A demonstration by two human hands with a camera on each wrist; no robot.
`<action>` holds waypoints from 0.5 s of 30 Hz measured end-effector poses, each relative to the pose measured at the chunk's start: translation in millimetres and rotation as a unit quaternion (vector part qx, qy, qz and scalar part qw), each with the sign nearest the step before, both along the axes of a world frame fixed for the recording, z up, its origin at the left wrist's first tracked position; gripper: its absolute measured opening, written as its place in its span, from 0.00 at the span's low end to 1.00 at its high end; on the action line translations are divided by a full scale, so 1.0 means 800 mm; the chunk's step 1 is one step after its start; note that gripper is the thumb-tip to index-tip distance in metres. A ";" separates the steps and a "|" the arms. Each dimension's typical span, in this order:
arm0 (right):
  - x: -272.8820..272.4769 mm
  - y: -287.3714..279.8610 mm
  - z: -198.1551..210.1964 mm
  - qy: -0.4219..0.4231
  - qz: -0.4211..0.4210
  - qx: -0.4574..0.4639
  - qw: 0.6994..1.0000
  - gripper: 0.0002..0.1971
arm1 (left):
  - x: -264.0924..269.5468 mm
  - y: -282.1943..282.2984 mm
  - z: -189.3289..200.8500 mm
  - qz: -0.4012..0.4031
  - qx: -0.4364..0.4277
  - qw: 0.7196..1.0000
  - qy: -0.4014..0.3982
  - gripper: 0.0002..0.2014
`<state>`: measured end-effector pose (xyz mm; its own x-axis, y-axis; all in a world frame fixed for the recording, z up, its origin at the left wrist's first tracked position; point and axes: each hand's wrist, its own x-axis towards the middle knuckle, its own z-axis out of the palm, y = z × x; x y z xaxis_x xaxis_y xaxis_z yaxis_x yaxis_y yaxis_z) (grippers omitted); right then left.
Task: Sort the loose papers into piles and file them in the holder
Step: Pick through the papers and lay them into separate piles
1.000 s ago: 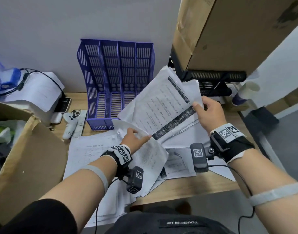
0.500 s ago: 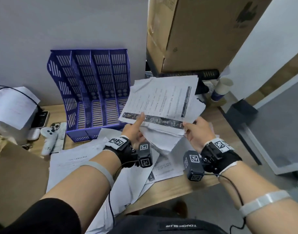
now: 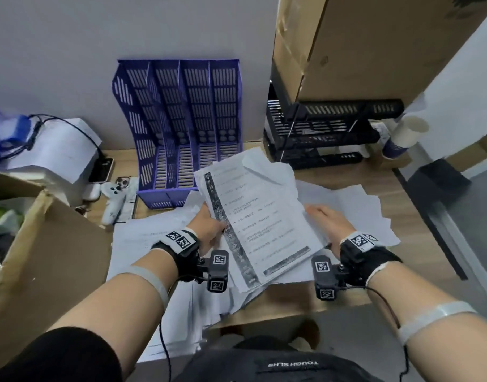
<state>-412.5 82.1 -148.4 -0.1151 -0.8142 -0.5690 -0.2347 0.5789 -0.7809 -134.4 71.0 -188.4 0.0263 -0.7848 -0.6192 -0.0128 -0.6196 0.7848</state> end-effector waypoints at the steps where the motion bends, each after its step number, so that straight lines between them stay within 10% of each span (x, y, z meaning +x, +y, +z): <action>1: 0.015 -0.004 -0.005 0.019 0.055 -0.001 0.998 0.11 | 0.020 0.007 -0.011 -0.001 0.015 1.000 -0.012 0.37; 8: 0.152 0.019 -0.039 -0.012 0.298 0.013 0.954 0.27 | 0.140 0.070 0.003 0.088 0.085 0.975 -0.184 0.17; 15: 0.225 0.041 -0.076 0.005 0.371 0.100 0.923 0.25 | 0.202 0.109 -0.009 0.159 0.074 0.959 -0.223 0.21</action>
<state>-232.5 114.6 -208.8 0.4258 -0.5500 -0.7185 -0.6318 0.3878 -0.6712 27.1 158.1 -195.5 0.5387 -0.5972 -0.5943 -0.1184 -0.7520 0.6484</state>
